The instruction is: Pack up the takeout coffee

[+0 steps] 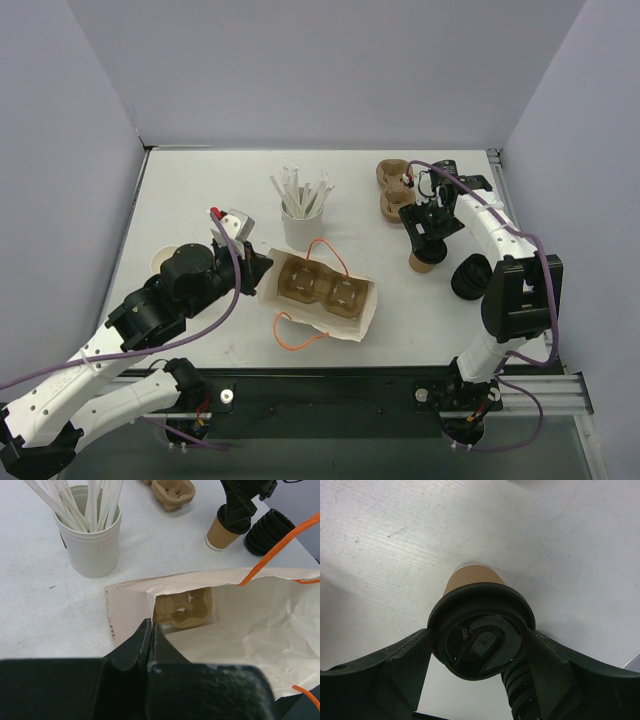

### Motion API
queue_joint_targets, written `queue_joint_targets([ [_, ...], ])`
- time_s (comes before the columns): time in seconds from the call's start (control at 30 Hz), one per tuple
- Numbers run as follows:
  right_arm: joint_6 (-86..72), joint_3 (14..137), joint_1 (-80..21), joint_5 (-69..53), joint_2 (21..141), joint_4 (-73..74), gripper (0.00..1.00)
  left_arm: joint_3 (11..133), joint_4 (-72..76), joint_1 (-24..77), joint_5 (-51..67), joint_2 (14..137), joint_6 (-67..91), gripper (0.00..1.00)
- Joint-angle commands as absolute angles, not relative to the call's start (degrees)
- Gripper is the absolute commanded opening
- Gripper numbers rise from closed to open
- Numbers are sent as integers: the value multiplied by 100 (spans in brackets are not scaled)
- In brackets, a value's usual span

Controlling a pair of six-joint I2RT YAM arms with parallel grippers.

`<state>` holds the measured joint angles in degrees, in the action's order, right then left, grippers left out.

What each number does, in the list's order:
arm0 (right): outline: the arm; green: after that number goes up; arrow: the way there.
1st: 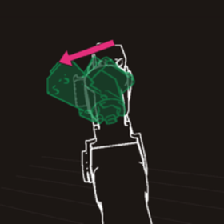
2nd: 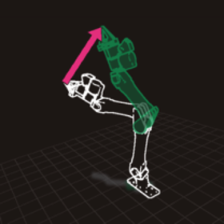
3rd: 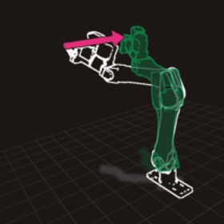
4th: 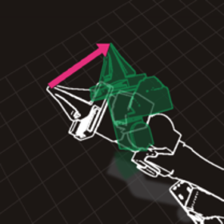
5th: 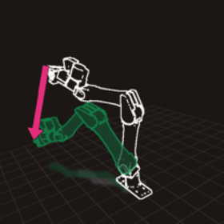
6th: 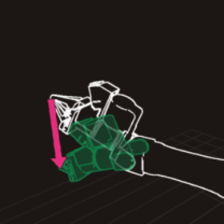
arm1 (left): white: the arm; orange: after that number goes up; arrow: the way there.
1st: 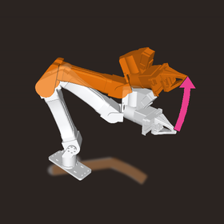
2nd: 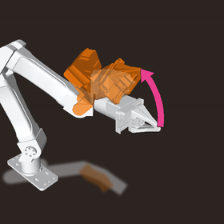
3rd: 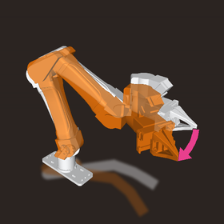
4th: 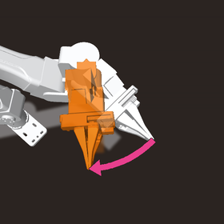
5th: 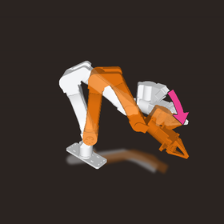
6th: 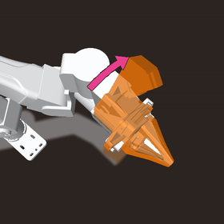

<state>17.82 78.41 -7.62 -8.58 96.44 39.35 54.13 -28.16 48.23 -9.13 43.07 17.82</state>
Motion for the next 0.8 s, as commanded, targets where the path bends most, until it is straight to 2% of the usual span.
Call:
queue_joint_targets([
  [0.0,1644,7892,-826,-765,9703,4447,75,5493,-2584,4781,-844,4254,1749,0],
  [0.17,1652,8226,-844,-554,9738,4544,76,5493,-2540,4772,-791,4263,1740,0],
  [0.77,1626,8218,-861,-598,9853,4570,78,5440,-2566,4755,-800,4192,1767,0],
])
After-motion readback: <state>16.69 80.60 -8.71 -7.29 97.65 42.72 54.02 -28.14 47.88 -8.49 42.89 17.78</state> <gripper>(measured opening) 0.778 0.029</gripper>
